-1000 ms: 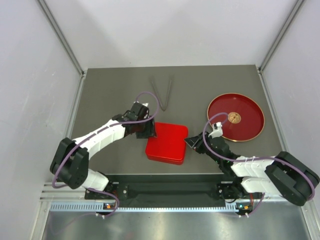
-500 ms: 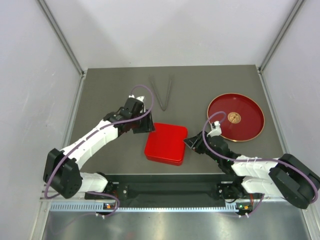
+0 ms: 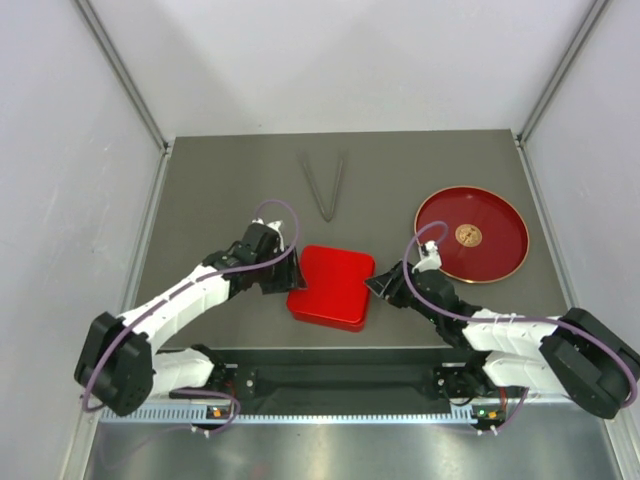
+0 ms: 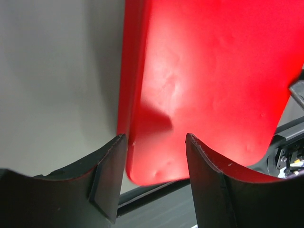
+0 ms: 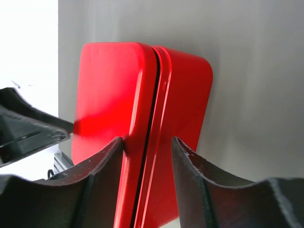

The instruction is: Pack the chocolate

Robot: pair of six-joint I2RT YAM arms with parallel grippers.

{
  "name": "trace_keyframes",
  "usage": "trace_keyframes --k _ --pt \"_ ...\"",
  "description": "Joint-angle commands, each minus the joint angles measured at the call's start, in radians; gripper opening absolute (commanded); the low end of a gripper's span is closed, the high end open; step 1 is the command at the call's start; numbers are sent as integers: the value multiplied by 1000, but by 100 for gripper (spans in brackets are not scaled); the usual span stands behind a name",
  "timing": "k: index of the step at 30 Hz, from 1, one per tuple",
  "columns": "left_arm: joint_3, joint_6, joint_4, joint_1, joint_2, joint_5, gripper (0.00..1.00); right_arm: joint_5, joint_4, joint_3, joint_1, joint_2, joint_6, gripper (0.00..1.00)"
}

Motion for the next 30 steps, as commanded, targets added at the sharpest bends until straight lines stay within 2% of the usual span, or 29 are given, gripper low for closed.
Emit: trace_keyframes --k 1,7,12,20,26,30 --pt "17 -14 98 5 73 66 57 -33 -68 19 23 8 -35 45" --pt "88 -14 98 4 77 96 56 -40 -55 21 21 13 -32 45" --pt "154 9 31 4 72 48 54 -46 -57 34 21 5 -39 46" --pt "155 16 3 4 78 39 53 -40 -83 53 23 -13 -59 46" --pt "178 42 -61 4 72 -70 53 -35 -115 67 23 -18 -73 46" --pt "178 56 -72 4 70 -75 53 -30 -132 77 23 -33 -82 46"
